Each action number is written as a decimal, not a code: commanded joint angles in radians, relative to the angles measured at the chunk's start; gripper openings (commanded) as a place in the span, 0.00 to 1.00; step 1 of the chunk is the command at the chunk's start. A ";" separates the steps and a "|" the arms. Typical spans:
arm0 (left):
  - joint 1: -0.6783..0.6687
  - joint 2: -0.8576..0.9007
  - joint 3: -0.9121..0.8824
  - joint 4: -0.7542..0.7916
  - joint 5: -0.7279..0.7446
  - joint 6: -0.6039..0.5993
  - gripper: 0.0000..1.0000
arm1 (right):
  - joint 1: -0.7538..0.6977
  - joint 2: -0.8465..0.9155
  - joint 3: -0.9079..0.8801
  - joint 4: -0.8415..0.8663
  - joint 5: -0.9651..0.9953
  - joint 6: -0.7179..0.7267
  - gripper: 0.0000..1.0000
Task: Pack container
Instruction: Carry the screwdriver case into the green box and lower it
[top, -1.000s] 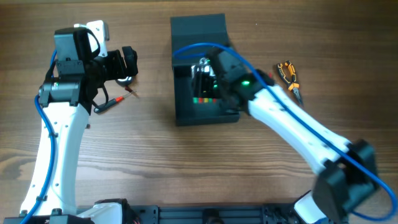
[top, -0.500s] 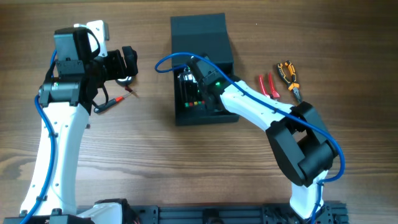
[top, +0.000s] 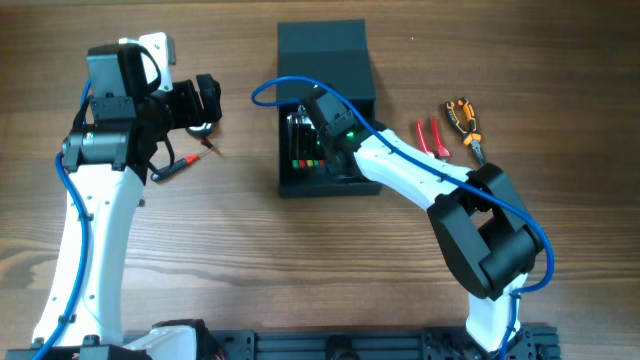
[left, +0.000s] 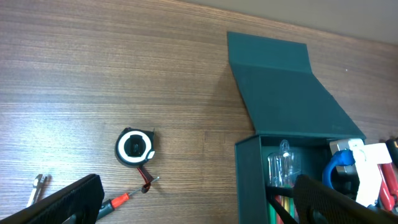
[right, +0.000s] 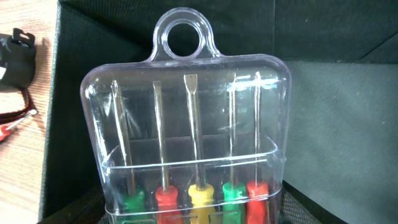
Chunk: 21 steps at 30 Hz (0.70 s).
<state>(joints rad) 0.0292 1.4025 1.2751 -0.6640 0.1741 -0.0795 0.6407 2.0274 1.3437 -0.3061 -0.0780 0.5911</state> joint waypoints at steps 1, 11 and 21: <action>0.006 -0.009 0.015 0.001 0.015 0.016 1.00 | 0.002 0.011 0.019 -0.001 -0.054 0.096 0.04; 0.006 -0.009 0.015 0.001 0.015 0.016 1.00 | 0.002 0.011 0.019 0.029 -0.057 0.024 0.40; 0.006 -0.009 0.015 0.001 0.015 0.016 1.00 | 0.002 0.011 0.019 0.040 -0.057 -0.076 0.61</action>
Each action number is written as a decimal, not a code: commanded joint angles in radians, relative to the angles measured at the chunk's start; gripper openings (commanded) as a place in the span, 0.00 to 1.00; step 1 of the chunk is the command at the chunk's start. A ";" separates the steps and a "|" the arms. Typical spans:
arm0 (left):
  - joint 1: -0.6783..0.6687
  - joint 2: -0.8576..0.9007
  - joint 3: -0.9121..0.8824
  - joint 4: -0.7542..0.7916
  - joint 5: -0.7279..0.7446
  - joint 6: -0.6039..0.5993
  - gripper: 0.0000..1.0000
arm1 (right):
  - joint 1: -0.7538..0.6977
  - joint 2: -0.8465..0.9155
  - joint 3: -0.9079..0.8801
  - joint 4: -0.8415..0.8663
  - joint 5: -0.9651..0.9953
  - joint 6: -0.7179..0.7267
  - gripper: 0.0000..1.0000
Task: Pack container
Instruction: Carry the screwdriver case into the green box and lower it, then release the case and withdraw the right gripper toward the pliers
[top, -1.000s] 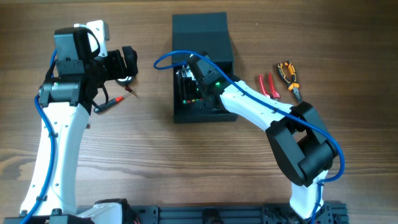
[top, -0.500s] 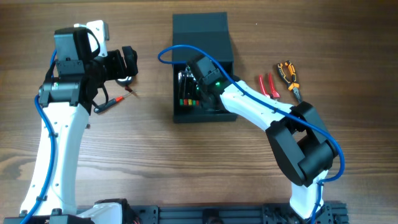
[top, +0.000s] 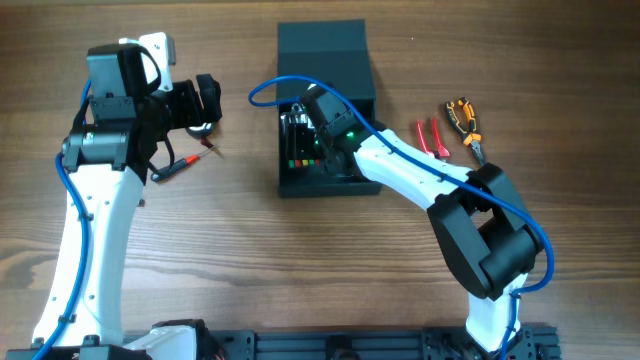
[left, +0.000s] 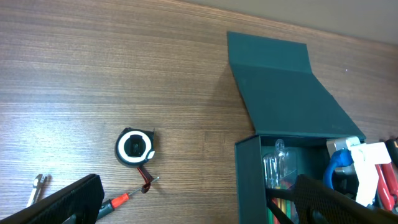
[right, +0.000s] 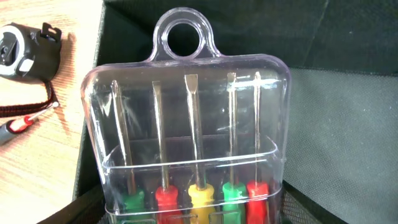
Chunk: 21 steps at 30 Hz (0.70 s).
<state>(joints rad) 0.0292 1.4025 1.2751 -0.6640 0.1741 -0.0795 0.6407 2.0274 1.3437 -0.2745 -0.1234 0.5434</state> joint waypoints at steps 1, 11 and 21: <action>0.006 -0.009 0.015 0.001 0.015 0.016 1.00 | 0.002 0.011 0.019 0.006 -0.012 -0.027 0.49; 0.006 -0.009 0.015 0.001 0.015 0.016 1.00 | 0.002 0.011 0.019 -0.040 0.028 0.227 0.27; 0.006 -0.009 0.015 0.001 0.015 0.016 1.00 | 0.002 0.011 0.019 -0.032 0.049 0.156 0.47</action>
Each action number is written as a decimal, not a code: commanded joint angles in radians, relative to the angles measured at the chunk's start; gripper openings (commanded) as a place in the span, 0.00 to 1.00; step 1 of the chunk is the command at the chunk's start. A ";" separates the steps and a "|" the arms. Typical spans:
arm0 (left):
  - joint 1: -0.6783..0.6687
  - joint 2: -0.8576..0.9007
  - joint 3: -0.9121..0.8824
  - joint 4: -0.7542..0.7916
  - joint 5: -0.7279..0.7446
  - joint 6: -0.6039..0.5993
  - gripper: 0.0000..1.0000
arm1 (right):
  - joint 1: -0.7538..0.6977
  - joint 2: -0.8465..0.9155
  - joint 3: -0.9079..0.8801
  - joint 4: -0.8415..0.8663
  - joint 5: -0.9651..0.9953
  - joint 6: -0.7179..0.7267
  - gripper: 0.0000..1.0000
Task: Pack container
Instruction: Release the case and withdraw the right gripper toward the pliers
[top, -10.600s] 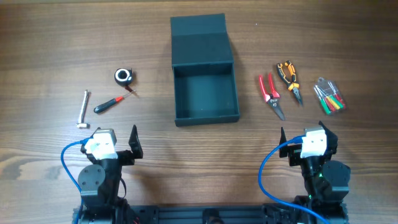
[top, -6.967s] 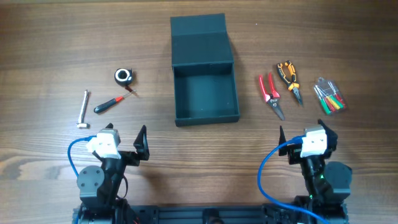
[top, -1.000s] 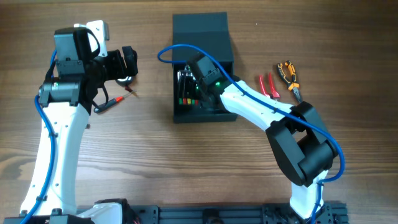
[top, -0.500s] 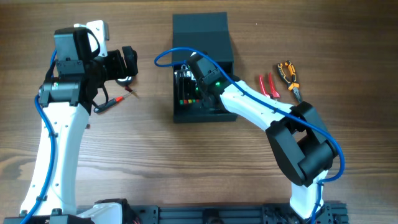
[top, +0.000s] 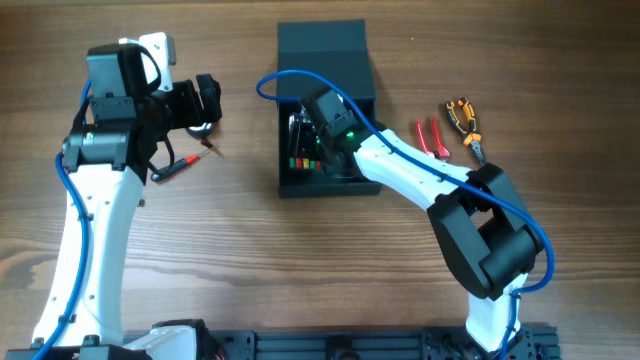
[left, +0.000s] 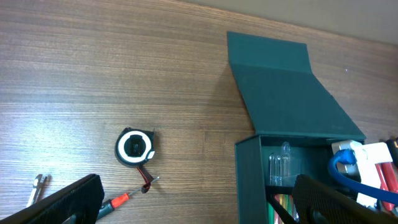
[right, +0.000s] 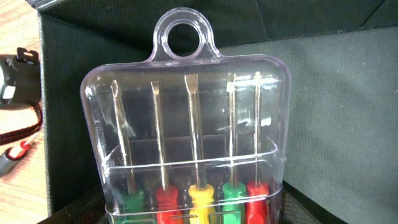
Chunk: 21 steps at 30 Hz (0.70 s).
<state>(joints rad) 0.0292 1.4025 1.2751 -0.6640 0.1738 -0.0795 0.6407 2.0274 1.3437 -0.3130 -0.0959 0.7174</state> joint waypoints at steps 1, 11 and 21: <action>0.006 -0.009 0.015 0.001 0.016 0.016 1.00 | 0.002 0.011 0.019 0.008 0.021 -0.018 0.53; 0.006 -0.009 0.015 0.001 0.016 0.016 1.00 | 0.001 0.011 0.019 0.018 0.021 -0.019 0.89; 0.006 -0.009 0.015 0.001 0.016 0.016 1.00 | -0.053 -0.148 0.022 0.008 0.052 -0.278 0.73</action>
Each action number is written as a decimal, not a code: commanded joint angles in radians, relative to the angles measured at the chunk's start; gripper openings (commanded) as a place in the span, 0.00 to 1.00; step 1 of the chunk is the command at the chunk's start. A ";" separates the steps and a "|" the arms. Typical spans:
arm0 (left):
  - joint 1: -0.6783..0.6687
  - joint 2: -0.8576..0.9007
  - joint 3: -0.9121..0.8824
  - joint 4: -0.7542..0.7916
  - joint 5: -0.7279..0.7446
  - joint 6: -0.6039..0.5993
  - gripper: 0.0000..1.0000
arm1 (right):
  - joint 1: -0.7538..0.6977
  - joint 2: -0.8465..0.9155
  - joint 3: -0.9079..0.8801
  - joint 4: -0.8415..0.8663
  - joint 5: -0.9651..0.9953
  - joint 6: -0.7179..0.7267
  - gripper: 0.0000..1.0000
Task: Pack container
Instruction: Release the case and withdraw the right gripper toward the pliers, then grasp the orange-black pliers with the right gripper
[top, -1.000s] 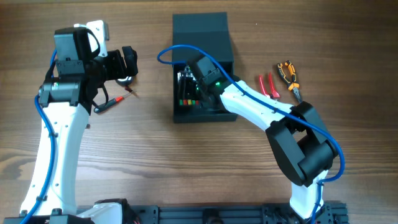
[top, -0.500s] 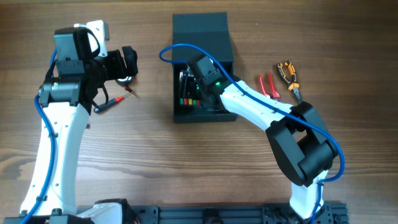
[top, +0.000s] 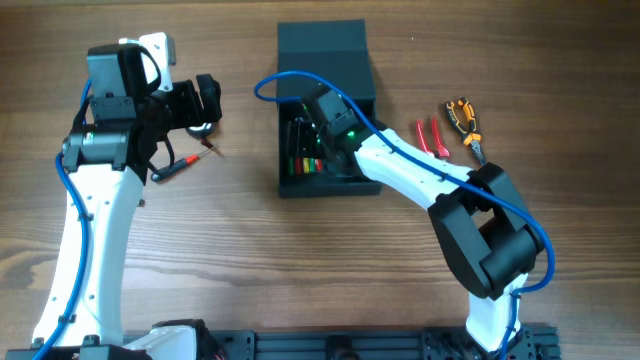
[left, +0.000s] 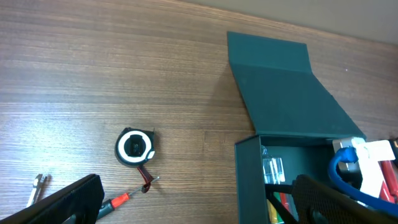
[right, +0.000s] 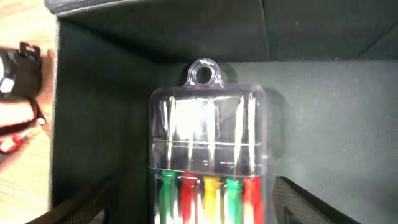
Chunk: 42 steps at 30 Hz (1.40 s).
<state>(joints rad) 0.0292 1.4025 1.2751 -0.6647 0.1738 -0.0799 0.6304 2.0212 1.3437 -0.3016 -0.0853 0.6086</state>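
Note:
The dark green box (top: 325, 188) stands open at the table's centre with its lid (top: 322, 55) laid flat behind it. Inside lies a clear case of screwdrivers with coloured handles (right: 208, 162), also visible from above as the screwdriver case (top: 303, 150). My right gripper (right: 199, 211) hovers in the box, open, a finger on each side of the case and apart from it. My left gripper (left: 199, 199) hangs open and empty over the table left of the box wall (left: 247, 180).
Left of the box lie a black tape measure (left: 134, 147), a loose screwdriver with a red handle (left: 121, 200) and a small metal tool (left: 37, 186). Orange-handled pliers (top: 465, 125) and a red tool (top: 432, 138) lie to the right of the box.
The right gripper has let go of the screwdriver case and drawn back from it; the case now lies in the box. The left arm has not moved.
At each of the three earlier moments the right gripper held the screwdriver case close before its camera, over the box's left part, shifting slightly left and back. Now the case rests inside the box and the gripper stands open. The left arm stayed still throughout.

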 joint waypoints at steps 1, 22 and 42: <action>0.006 -0.009 0.015 0.002 0.016 0.017 1.00 | -0.055 -0.185 0.025 -0.010 0.051 -0.211 0.72; 0.006 -0.009 0.015 0.002 0.016 0.017 1.00 | -0.831 -0.285 0.029 -0.377 0.023 -0.895 0.79; 0.006 -0.009 0.015 0.002 0.016 0.017 1.00 | -0.748 0.062 0.023 -0.339 0.015 -1.042 0.80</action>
<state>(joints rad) 0.0292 1.4025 1.2751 -0.6662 0.1741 -0.0799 -0.1379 2.0392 1.3769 -0.6479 -0.1307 -0.3973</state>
